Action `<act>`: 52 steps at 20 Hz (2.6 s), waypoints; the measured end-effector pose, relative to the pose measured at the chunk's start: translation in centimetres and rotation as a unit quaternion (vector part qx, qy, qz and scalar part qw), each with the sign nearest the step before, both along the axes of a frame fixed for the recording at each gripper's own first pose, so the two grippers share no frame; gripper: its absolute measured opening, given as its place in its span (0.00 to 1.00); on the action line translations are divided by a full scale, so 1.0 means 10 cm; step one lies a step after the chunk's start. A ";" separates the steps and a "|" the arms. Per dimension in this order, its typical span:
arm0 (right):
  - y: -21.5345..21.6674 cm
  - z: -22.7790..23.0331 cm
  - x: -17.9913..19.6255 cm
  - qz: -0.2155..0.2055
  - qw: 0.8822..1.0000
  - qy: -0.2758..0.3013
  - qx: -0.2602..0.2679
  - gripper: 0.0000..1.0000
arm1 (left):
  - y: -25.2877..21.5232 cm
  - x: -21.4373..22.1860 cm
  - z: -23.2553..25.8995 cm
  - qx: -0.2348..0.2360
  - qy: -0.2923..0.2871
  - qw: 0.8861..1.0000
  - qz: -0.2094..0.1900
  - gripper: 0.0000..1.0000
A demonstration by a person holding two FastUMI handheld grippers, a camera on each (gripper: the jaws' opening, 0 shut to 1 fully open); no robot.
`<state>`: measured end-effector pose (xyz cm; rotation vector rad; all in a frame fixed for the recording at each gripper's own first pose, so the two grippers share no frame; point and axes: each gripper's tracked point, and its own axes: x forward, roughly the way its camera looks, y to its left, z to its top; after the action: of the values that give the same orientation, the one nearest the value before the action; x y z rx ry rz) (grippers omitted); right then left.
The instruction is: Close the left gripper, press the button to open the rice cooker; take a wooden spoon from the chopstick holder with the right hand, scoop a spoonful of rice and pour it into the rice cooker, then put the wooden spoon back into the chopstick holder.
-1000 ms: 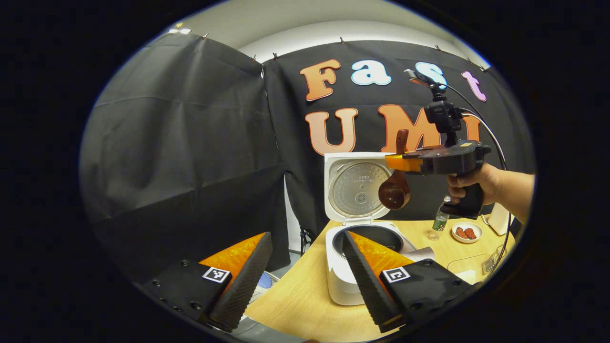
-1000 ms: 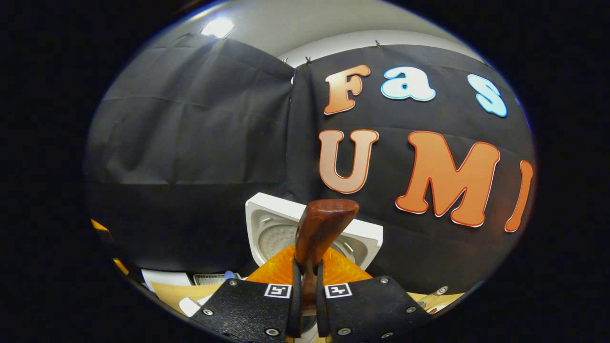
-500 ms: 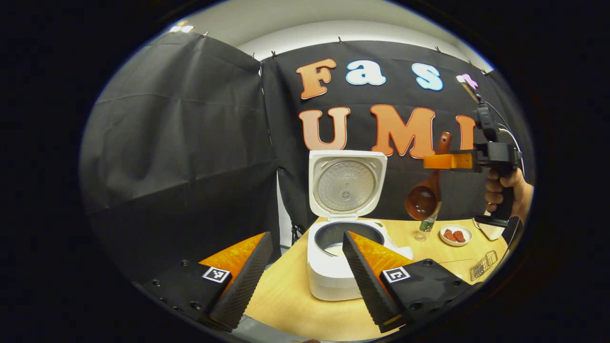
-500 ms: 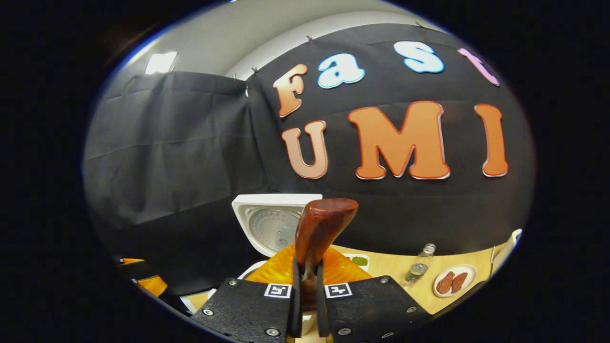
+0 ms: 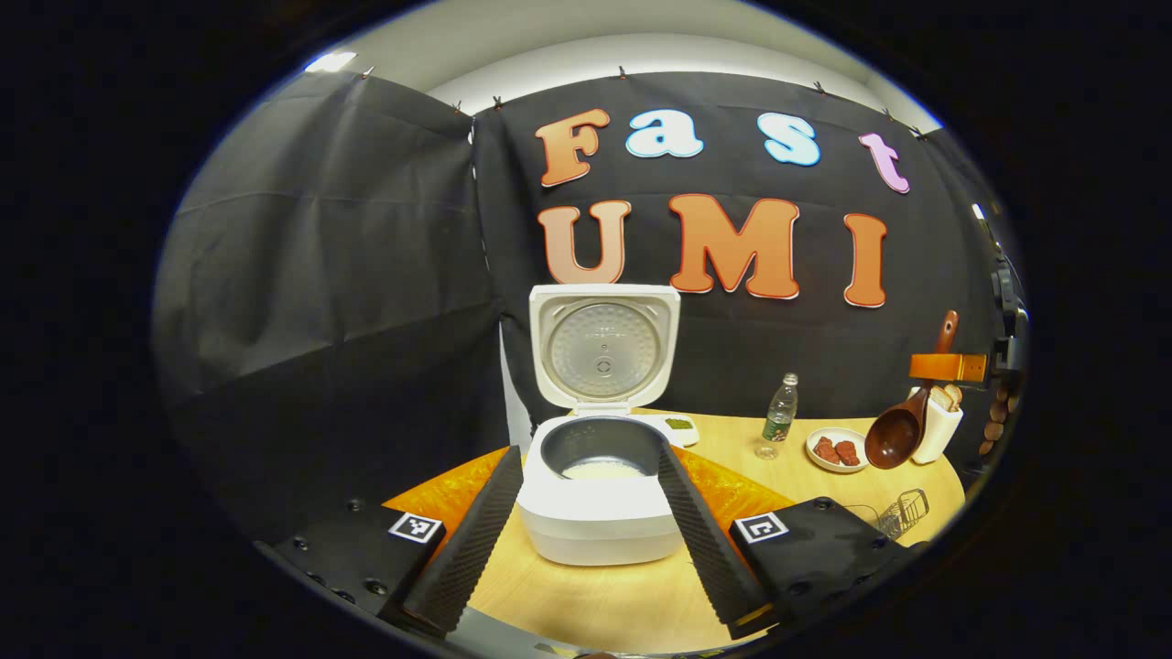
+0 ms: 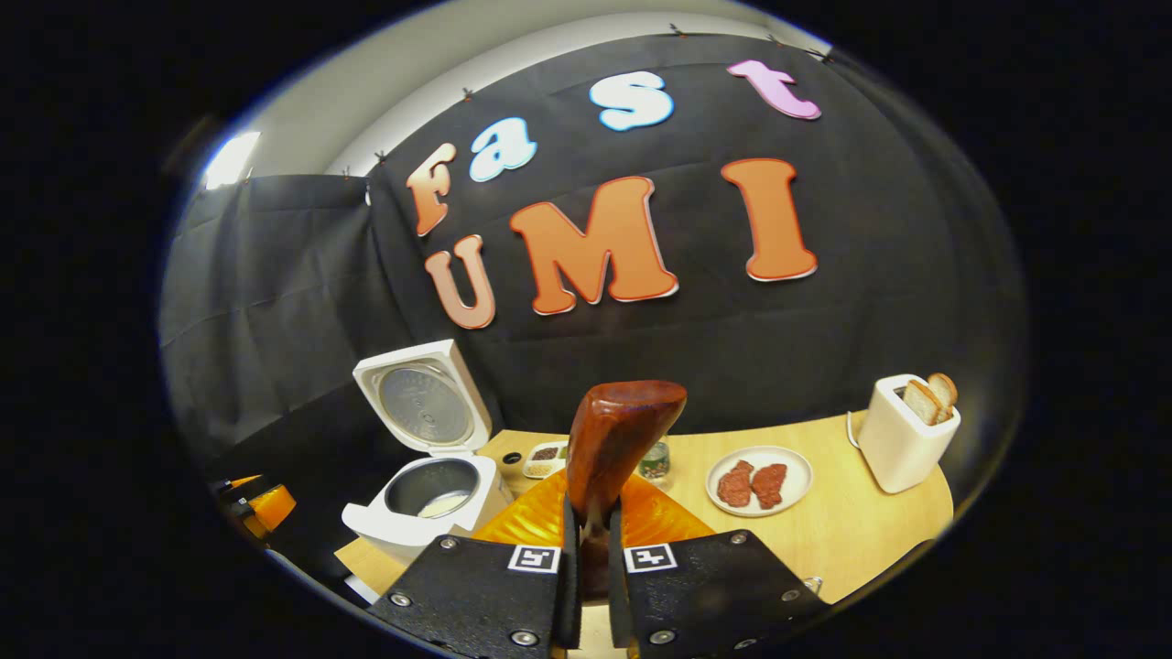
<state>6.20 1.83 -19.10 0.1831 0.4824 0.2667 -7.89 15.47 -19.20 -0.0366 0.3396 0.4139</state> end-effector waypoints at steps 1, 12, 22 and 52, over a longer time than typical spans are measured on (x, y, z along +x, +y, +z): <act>-0.16 -0.02 -0.04 -0.011 1.000 0.003 0.003 0.12 | -0.08 0.03 0.02 0.000 -0.001 1.000 -0.005 1.00; -1.50 -0.76 -0.44 -0.125 0.990 0.048 -0.035 0.11 | -0.63 0.18 0.21 0.015 -0.006 1.000 -0.019 1.00; -1.78 -1.74 -0.67 -0.202 0.970 0.138 -0.001 0.16 | 0.06 0.97 0.73 0.005 -0.046 0.999 -0.006 0.99; -1.57 -0.13 -0.88 -0.211 0.970 0.054 -0.105 0.79 | 1.13 2.91 -0.06 -0.126 0.240 0.962 -0.009 1.00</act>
<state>-2.59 -13.85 -20.42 0.0906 0.5636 -0.2130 21.18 26.79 -19.78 -0.1828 0.8711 0.3569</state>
